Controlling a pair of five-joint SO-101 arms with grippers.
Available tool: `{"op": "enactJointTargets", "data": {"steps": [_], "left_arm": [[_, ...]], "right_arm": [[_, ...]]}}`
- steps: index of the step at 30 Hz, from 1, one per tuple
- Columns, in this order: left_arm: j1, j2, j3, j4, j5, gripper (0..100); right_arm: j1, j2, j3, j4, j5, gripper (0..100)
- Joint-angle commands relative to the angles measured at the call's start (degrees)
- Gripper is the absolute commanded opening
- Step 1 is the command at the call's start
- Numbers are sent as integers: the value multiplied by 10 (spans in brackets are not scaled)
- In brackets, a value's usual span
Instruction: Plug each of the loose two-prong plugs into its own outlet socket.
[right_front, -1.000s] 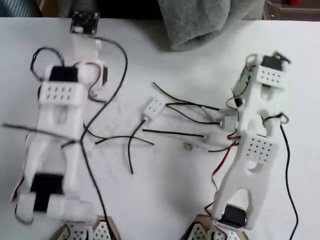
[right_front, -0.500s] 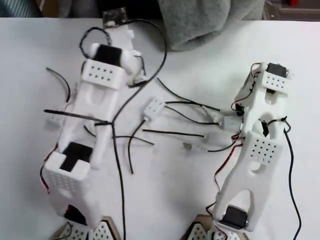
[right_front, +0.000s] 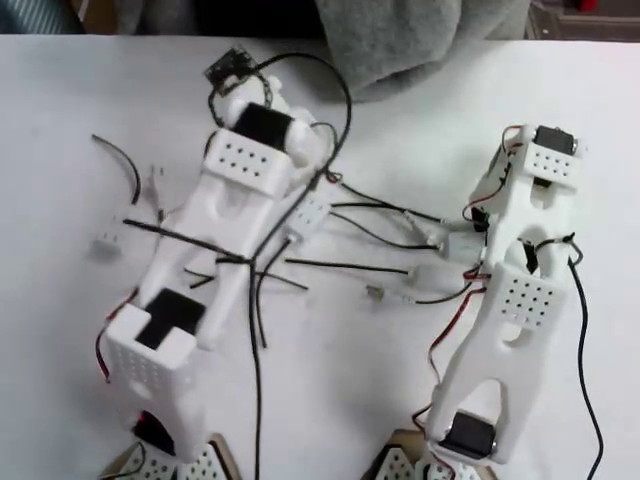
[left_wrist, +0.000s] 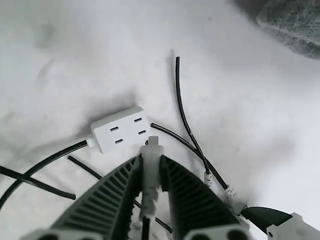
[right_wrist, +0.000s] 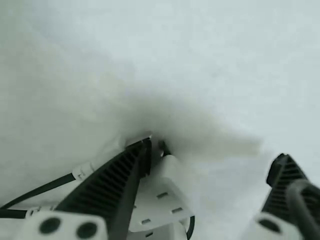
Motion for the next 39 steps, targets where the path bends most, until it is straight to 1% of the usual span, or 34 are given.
{"op": "enactJointTargets", "data": {"steps": [1,4,9,18,21,24,27,34,39], "left_arm": [[15,-6,34,-59,32,24],[20,-6,71,-84,60,24],[18,-6,106,-88,88,24],[17,-5,108,-91,91,24],[17,15,104,-106,97,24],[17,45,103,-131,119,24],[15,58,102,-152,120,24],[-17,63,84,-153,121,24],[-19,63,85,-151,121,24]], "right_arm": [[7,9,7,4,-1,368],[6,9,7,4,-1,368],[6,9,7,4,-1,368],[6,9,7,4,-1,368],[6,9,7,4,-1,368],[6,9,7,4,-1,368],[6,9,7,4,-1,368],[6,9,7,4,-1,368],[6,9,7,3,-1,368]]}}
